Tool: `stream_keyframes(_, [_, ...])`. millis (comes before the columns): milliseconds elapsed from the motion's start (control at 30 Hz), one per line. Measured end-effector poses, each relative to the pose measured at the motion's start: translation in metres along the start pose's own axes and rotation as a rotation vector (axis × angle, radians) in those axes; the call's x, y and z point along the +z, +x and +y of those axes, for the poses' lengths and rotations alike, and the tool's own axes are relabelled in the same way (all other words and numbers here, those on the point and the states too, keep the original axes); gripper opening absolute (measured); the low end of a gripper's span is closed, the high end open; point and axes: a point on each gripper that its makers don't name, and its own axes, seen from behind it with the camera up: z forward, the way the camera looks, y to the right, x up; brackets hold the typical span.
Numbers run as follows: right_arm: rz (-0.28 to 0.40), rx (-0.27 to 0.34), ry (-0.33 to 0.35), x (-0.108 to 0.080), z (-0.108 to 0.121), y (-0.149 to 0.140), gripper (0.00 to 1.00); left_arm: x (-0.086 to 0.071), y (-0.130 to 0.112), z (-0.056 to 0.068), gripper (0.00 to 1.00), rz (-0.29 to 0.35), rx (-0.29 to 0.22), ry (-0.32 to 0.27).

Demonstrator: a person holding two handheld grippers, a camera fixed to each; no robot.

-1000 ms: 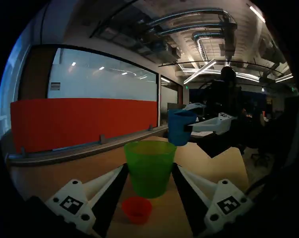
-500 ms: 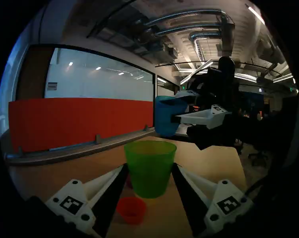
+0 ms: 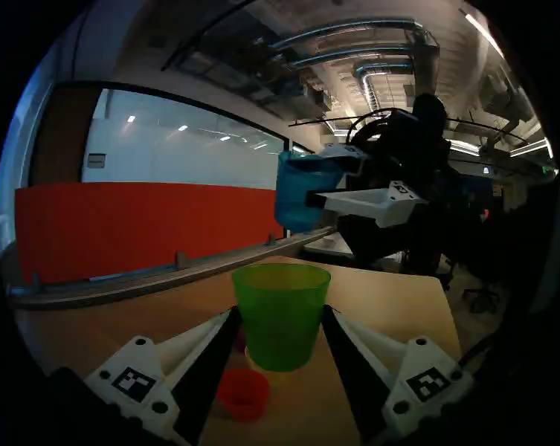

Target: Pour water

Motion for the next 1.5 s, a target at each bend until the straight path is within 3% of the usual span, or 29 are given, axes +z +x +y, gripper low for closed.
stream_keyframes(367, [0.000,-0.156,-0.007,0.005,0.003,0.016,0.89,0.003,0.001,0.008,0.79,0.002,0.003,-0.019])
stream_keyframes(1500, [-0.013,-0.491,-0.055,0.017,0.011,0.044,0.88,0.009,0.005,0.018,0.79,0.005,0.005,-0.049])
